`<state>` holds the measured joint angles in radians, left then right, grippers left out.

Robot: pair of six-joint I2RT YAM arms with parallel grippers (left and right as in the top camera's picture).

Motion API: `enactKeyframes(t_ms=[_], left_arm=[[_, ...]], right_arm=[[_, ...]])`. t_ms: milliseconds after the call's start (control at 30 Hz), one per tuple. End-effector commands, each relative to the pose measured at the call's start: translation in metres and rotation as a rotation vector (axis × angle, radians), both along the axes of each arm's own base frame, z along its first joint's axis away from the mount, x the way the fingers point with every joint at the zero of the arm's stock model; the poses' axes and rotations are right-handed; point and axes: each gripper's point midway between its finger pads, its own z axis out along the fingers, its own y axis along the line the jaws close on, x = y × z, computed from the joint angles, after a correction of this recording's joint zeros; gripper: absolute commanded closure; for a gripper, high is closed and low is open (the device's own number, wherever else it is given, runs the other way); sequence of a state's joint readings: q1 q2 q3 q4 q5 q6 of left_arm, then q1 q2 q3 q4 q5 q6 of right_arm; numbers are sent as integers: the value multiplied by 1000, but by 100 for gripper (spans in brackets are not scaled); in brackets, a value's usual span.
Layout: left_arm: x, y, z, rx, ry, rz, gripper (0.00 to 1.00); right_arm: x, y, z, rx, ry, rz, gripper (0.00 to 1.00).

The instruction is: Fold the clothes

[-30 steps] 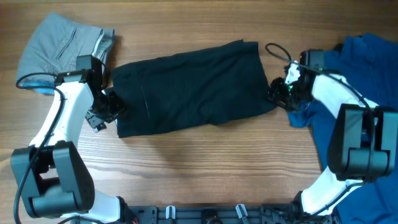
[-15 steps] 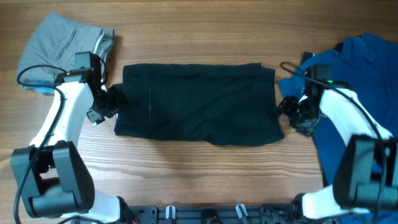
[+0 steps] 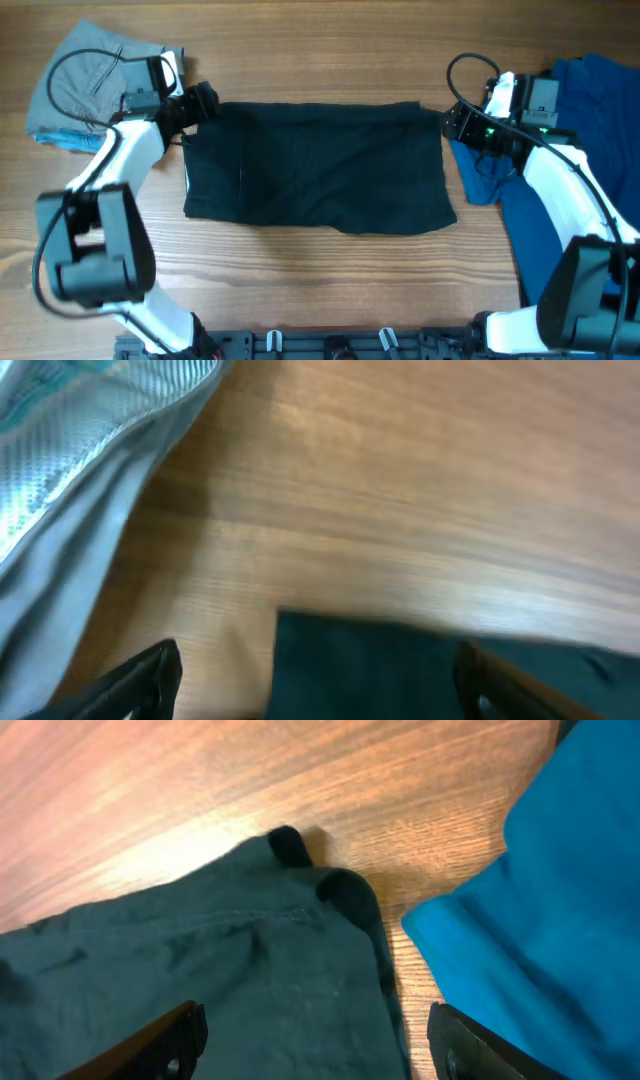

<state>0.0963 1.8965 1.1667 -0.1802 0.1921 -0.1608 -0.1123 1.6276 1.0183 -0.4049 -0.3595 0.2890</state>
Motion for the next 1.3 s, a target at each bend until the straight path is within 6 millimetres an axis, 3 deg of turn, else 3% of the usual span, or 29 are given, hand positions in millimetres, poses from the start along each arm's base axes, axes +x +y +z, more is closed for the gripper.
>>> enactKeyframes(t_ms=[0,100,300,400,467,500,567,900,1067,1167,1267], left_arm=[[5,-6,-27,-11,19,-43,16],[6,-10,-37,-29,28,-51,22],[3,-33,-32,-140,20,-134,55],[1,-37,-32,-161,27,-147,64],[-1,-37,-34,-162,36,-146,74],[-1,-37,-34,-163,38,-146,87],[-1,-37,-31,-164,34,-143,96],[-3,-34,0,-162,2,-121,96],[-6,-35,2,-164,13,-120,96],[-6,-35,2,-164,13,-120,96],[-6,-35,2,-165,12,-119,96]], right_arm=[[2,5,-11,14,21,27,24],[4,4,-21,25,40,12,24],[17,1,-47,19,44,6,24],[15,-3,-58,10,78,-29,24],[16,-4,-60,2,80,-32,24],[16,-5,-59,1,77,-32,24],[18,-5,-58,1,69,-32,24],[48,-6,-47,-6,-68,-33,28],[52,26,-65,-61,-110,153,32],[56,30,-74,-107,-111,151,33],[58,28,-73,-122,-119,141,51]])
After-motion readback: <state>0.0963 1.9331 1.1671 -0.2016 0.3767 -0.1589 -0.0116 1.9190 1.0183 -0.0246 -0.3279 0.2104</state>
